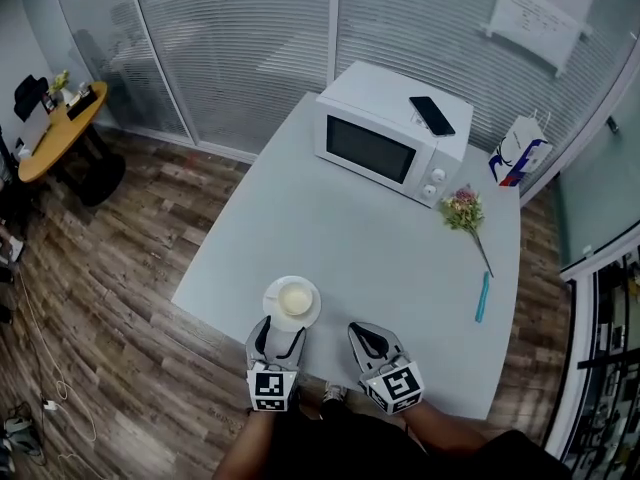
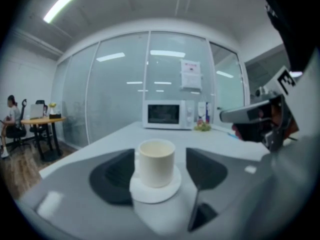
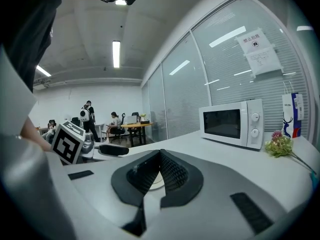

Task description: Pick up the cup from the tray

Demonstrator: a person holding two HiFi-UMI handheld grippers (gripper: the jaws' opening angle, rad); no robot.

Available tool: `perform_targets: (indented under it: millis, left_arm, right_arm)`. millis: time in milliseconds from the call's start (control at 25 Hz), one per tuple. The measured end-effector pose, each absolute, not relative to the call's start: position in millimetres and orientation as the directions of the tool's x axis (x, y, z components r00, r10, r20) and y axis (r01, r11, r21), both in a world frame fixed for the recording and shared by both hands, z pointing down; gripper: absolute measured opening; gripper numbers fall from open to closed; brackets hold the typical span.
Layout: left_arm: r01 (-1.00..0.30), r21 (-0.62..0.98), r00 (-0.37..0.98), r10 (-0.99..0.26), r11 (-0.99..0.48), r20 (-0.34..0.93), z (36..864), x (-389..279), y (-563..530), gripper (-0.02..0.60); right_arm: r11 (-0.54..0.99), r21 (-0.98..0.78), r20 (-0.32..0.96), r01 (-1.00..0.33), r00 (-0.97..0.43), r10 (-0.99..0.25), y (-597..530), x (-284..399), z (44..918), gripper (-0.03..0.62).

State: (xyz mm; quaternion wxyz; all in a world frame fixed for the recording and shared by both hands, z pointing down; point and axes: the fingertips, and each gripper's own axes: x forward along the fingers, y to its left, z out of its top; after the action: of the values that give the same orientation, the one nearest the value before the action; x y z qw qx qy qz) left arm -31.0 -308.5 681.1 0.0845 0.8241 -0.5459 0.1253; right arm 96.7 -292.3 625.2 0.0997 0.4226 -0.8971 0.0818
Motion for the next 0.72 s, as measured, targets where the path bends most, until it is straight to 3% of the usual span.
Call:
perform_targets:
  millis: [160, 280, 720]
  left_arm:
    - [-0.914, 0.013, 0.381, -0.849, -0.405, 0.366, 709.3, -19.6, -328.7, 0.393]
    - [-0.912, 0.014, 0.380, -0.831, -0.410, 0.406, 724.9, -14.3, -345.1, 0.421]
    - [-0.921, -0.021, 0.342, -0.833, -0.389, 0.434, 739.8, -10.9, -380.7, 0.413]
  right_arm:
    - [0.637, -0.060, 0.272, -0.768, -0.627, -0.730, -296.0, 95.9, 636.1, 0.005]
    - [0.639, -0.057, 0.273, -0.767, -0.628, -0.729, -299.2, 95.5, 638.6, 0.005]
    - [0.617, -0.055, 0.299, -0.785, -0.603, -0.740, -299.1, 108.2, 643.5, 0.005]
